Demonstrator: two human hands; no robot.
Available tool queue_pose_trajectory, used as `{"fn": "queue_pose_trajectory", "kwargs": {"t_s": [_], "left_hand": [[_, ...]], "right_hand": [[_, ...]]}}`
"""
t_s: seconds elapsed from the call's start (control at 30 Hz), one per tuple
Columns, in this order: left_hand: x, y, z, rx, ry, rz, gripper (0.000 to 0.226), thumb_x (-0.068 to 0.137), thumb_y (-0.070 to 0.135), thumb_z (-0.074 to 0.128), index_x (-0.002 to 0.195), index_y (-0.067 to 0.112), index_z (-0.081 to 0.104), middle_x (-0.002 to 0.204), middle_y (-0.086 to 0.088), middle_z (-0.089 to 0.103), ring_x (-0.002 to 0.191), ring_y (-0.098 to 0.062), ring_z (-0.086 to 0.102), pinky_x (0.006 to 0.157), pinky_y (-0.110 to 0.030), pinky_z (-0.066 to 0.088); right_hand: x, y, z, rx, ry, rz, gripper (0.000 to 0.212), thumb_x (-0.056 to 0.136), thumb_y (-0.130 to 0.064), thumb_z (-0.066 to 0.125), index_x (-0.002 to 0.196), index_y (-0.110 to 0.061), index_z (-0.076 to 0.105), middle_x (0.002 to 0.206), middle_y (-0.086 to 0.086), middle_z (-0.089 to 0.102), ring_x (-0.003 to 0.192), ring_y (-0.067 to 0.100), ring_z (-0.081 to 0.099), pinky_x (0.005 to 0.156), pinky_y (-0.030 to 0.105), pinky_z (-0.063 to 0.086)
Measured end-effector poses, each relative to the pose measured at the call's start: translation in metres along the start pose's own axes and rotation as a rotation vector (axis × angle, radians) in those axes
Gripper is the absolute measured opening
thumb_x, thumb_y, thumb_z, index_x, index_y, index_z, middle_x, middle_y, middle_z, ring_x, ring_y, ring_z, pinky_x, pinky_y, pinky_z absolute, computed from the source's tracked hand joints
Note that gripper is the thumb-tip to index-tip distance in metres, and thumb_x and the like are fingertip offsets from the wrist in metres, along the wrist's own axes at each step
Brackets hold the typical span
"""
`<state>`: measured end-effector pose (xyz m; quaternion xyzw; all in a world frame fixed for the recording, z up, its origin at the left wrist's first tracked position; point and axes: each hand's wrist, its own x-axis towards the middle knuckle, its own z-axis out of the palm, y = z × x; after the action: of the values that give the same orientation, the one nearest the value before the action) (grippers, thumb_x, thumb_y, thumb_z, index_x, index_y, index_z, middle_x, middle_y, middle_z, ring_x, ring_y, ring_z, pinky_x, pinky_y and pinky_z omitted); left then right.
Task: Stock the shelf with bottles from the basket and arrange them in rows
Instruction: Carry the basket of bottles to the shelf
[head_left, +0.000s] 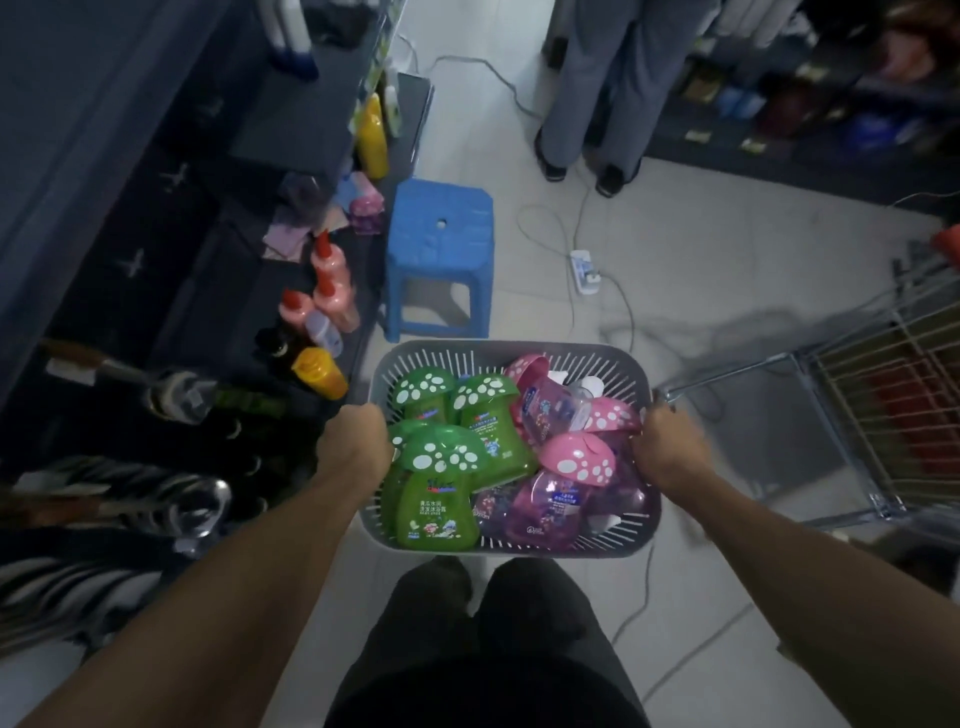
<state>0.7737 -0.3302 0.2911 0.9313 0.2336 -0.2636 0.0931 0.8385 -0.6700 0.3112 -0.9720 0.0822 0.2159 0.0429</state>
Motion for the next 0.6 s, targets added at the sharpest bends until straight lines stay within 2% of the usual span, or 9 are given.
{"fn": "queue_pose_trajectory", "kwargs": {"t_s": [0.17,0.33,0.43,0.6], "left_hand": [[0.071,0.05,-0.035,0.014,0.012,-0.001,0.019,0.091,0.007,0.058,0.106,0.003,0.07,0.111,-0.018,0.068,0.101,-0.037,0.067,0.075,-0.04,0.053],[0.124,0.096,-0.065,0.17,0.009,-0.012,0.015,0.087,0.011,0.06,0.098,0.012,0.071,0.1,-0.01,0.074,0.094,-0.03,0.071,0.061,-0.039,0.033],[0.152,0.121,-0.076,0.091,-0.021,-0.088,0.013,0.087,0.008,0.059,0.093,0.009,0.07,0.099,-0.012,0.073,0.091,-0.031,0.071,0.059,-0.035,0.039],[0.19,0.154,-0.092,-0.094,-0.065,-0.253,0.015,0.09,0.008,0.059,0.102,0.002,0.067,0.108,-0.018,0.069,0.1,-0.036,0.067,0.07,-0.037,0.049]], "right_hand": [[0.073,-0.004,-0.033,0.02,-0.02,0.027,0.02,0.093,-0.008,0.05,0.109,0.0,0.058,0.11,0.023,0.068,0.099,0.041,0.066,0.074,0.039,0.048],[0.165,-0.012,-0.059,0.012,-0.085,-0.026,0.019,0.094,-0.01,0.052,0.109,0.002,0.056,0.109,0.022,0.067,0.097,0.041,0.065,0.082,0.042,0.051],[0.229,-0.019,-0.074,-0.019,-0.094,-0.111,0.017,0.097,-0.012,0.051,0.107,0.0,0.057,0.105,0.019,0.068,0.087,0.034,0.065,0.072,0.036,0.048],[0.327,-0.05,-0.11,-0.108,-0.102,-0.233,0.019,0.096,-0.016,0.052,0.109,-0.002,0.056,0.104,0.017,0.068,0.091,0.035,0.067,0.074,0.038,0.05]]}}
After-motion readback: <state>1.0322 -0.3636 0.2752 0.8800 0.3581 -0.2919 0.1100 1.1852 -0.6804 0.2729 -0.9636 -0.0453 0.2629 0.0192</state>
